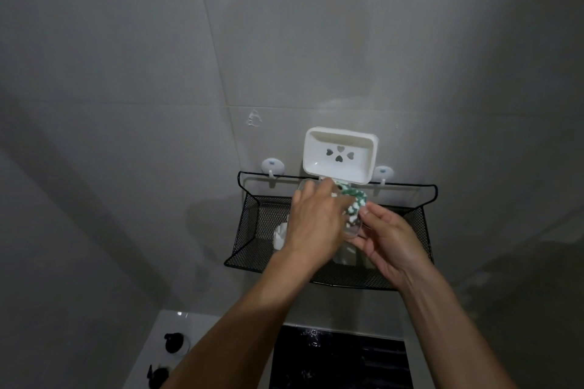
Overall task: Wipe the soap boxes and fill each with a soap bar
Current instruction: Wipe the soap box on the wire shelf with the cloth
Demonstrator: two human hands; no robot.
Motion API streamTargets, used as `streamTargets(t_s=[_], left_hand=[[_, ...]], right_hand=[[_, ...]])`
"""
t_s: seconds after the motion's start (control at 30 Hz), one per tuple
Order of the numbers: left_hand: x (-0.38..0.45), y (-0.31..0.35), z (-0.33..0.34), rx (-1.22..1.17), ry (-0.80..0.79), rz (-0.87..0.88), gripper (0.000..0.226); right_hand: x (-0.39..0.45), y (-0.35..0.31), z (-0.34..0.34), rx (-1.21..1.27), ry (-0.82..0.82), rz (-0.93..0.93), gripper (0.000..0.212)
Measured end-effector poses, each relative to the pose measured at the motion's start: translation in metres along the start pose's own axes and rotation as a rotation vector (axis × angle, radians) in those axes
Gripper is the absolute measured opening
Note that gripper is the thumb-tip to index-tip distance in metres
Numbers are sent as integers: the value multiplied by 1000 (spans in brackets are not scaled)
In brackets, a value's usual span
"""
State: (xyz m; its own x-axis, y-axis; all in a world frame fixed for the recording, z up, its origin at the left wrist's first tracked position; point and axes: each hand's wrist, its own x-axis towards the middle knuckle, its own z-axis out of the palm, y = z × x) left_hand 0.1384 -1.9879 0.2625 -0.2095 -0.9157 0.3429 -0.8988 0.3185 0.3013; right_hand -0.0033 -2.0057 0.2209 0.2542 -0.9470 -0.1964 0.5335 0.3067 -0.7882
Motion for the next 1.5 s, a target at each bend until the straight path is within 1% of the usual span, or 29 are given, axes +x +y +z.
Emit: streamTargets(t_s=[0.07, 0.13, 0.23, 0.37, 0.43, 0.5, 0.6, 0.67, 0.8, 0.93, 1.07, 1.17, 1.27, 1.37, 1.5], left_hand=[[3, -7, -7, -8, -89, 27, 29], [3, -12, -14, 45, -133, 67, 27], [7, -16, -23, 138, -119, 86, 21], [8, -23, -28, 318, -63, -1, 18], [6, -22, -25, 342, -48, -35, 18], [6, -17, -20, 293, -40, -37, 19], [7, -6, -14, 100, -87, 25, 29], [5, 0, -12, 15, -110, 57, 32], [3, 1, -12, -62, -144, 24, 34], [-3, 4, -11, -110, -191, 41, 33], [-5, 2, -13, -51, -198, 83, 24], [-7, 2, -14, -6, -157, 127, 18], [-11, -7, -13, 123, -79, 135, 18], [-15, -21, -15, 282, -50, 155, 19], [-14, -25, -21, 358, -12, 159, 17]], right_hand=[[1, -3, -5, 16, 6, 8, 26], [3, -6, -8, 6, 21, 14, 27], [3, -6, -7, -19, 23, 24, 27], [3, -11, -11, -9, 27, 26, 28], [4, -11, -9, -12, 17, 27, 28], [4, -7, -5, 2, -10, 40, 28], [4, -4, -3, 12, -31, 48, 28], [5, -5, -5, 12, -24, 40, 28], [5, -6, -11, 50, -19, 23, 36], [6, -9, -16, 42, 15, 3, 34], [4, -8, -20, -23, 8, -1, 25], [2, -8, -19, -41, 17, 4, 27], [0, -12, -22, -52, 31, 16, 29], [-2, -14, -22, -71, 40, 31, 27], [-1, -14, -16, -81, 46, 55, 25]])
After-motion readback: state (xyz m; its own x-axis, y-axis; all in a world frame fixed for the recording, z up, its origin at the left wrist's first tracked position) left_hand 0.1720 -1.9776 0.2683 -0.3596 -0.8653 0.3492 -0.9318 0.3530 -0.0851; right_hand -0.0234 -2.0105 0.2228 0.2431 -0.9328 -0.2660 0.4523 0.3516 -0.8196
